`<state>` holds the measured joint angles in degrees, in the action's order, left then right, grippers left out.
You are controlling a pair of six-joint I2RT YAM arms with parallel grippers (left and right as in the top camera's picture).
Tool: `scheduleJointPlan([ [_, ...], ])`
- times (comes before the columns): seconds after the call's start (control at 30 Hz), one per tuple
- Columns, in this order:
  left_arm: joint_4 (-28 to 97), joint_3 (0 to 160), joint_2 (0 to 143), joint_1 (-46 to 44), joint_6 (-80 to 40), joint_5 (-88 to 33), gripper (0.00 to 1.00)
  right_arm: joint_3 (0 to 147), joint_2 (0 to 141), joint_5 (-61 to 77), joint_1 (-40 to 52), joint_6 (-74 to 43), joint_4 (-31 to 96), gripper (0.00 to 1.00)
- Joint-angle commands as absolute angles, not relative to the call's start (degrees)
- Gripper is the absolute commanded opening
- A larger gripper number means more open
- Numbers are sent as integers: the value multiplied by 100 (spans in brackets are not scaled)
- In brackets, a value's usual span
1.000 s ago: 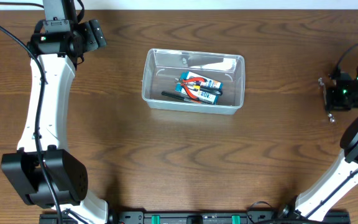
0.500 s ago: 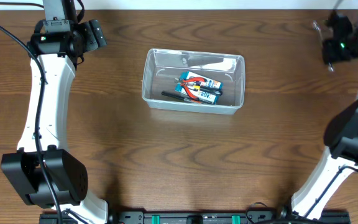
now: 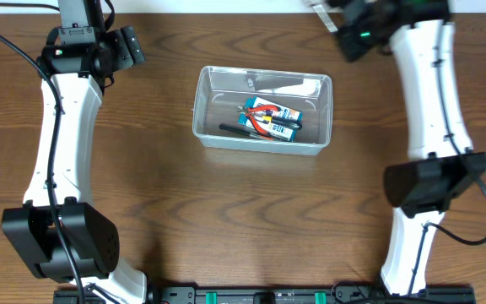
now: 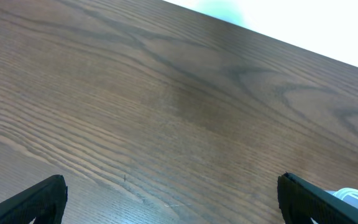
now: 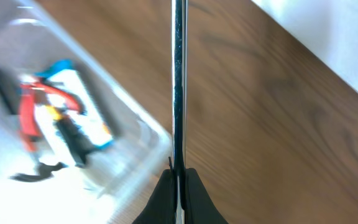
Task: Pack container
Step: 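Carry the wrench into the container and lower it with the right gripper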
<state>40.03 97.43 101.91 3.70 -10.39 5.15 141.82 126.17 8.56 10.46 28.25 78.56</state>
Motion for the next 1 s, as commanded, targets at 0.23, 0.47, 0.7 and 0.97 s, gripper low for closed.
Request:
scheduleJointPlan([
  [0.23,4003,9773,10269,384,-965,607,98,14007,12527,950,2467,3052,7887,1],
  [0.47,4003,9773,10269,384,-965,607,98,13078,12527,947,2908,3188,7629,1],
  [0.7,4003,9773,10269,384,-967,609,98,11695,12527,895,2895,3334,6958,1],
  [0.97,4003,9773,10269,384,-965,607,98,10831,12527,902,2696,3328,6442,1],
])
